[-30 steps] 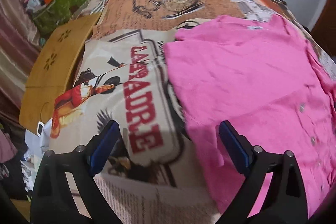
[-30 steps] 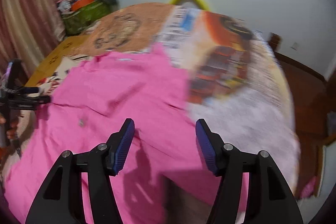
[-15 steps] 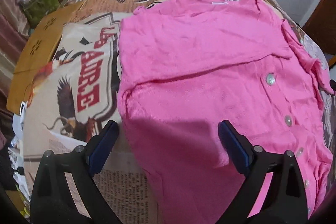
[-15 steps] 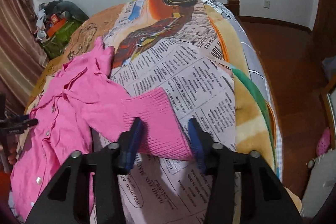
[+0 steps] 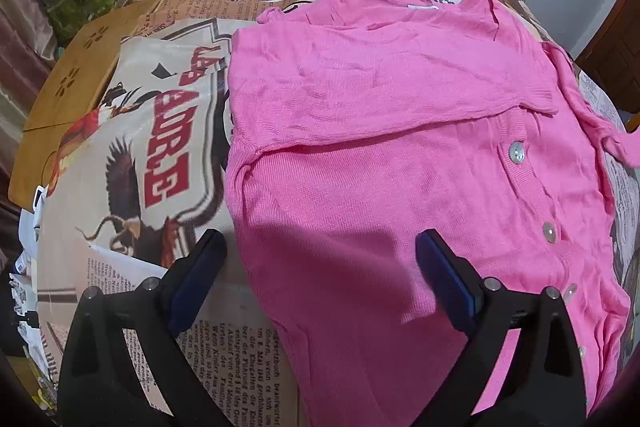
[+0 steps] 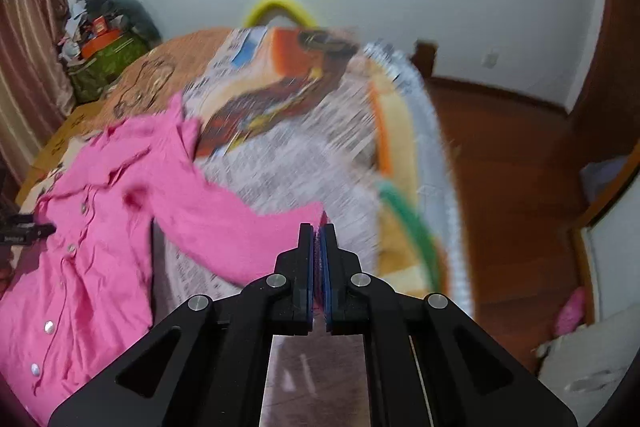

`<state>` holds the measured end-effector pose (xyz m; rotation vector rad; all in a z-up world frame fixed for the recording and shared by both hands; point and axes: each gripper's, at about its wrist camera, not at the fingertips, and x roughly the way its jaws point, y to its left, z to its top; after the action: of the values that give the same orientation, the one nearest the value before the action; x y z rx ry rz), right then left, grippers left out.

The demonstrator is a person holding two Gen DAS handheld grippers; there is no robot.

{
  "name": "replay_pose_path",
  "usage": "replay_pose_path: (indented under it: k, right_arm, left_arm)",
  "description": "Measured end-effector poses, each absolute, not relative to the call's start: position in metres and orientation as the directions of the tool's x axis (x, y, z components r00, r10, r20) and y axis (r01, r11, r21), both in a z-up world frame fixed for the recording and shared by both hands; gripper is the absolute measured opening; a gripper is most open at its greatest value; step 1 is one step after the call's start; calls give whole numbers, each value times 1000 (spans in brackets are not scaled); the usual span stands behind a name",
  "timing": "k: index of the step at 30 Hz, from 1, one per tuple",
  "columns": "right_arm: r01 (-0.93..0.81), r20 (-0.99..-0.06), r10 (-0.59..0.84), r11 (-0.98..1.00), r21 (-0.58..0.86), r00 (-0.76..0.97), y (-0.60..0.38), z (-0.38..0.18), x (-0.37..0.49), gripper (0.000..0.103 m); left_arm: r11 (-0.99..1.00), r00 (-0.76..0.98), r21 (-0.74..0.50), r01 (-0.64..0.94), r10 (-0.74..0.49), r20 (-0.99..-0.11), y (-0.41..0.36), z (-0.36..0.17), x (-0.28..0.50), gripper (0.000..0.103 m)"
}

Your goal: Fold small clothes

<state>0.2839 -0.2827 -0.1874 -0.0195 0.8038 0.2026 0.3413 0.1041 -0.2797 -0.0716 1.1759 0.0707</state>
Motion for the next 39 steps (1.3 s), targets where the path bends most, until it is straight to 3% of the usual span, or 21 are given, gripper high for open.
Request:
replay_pose_path:
  k: [7, 17, 25, 29, 34, 39]
  right_arm:
    - [-169, -641, 140, 986, 16, 755, -289, -127, 297, 3]
    - [-363, -551, 268, 929, -68, 791, -184, -60, 309, 3]
    - [-566, -579, 405, 815, -123, 708, -54, -89, 324, 3]
    - [-591, -600, 388, 786, -181, 699, -10, -106, 330, 4]
    - [-596, -622, 399, 791, -139, 674, -7, -116, 336, 36]
    - [-570, -645, 390, 817, -87, 657, -37, -122, 334, 38]
  left_arm:
    - [995, 417, 1, -96, 41, -908, 106, -266, 340, 97]
    - [996, 528, -4, -89, 44, -848, 117, -226, 330, 97]
    - [996, 556, -37, -82, 14, -831, 141, -216, 311, 97]
    - [996, 549, -32, -83, 19, -836, 152, -218, 306, 97]
    - [996, 545, -27, -85, 24, -838, 154, -221, 311, 97]
    - [997, 545, -43, -65, -1, -838, 138, -220, 330, 97]
